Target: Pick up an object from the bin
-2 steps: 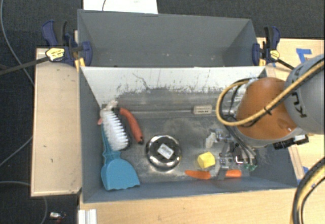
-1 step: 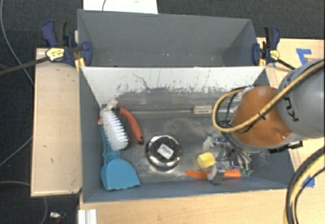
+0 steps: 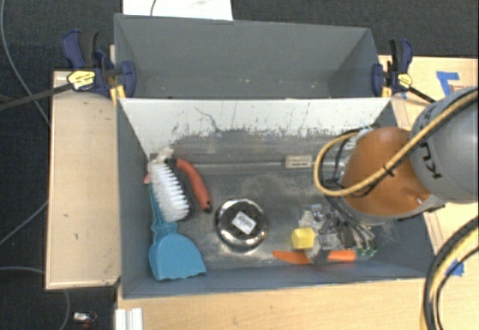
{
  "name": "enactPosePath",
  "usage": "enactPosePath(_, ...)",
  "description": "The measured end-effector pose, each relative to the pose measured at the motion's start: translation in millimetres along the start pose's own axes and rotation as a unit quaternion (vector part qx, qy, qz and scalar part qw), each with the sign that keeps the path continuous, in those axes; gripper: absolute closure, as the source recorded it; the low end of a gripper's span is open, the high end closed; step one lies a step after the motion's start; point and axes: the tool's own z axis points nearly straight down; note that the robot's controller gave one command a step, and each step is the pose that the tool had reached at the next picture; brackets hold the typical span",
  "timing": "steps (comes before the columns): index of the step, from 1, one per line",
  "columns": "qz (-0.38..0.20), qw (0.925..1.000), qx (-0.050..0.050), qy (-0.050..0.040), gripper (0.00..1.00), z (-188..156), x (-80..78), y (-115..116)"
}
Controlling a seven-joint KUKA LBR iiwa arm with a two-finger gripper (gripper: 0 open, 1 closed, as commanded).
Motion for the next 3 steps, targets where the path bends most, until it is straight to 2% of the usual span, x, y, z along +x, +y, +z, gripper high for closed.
enactPosePath(2, 0.001, 1.0000, 0.000, 0.0000, 1.00, 0, 0.0, 0)
enactPosePath(3, 0.001, 1.0000, 0.000, 0.0014, 1.00, -14, 0.9, 0)
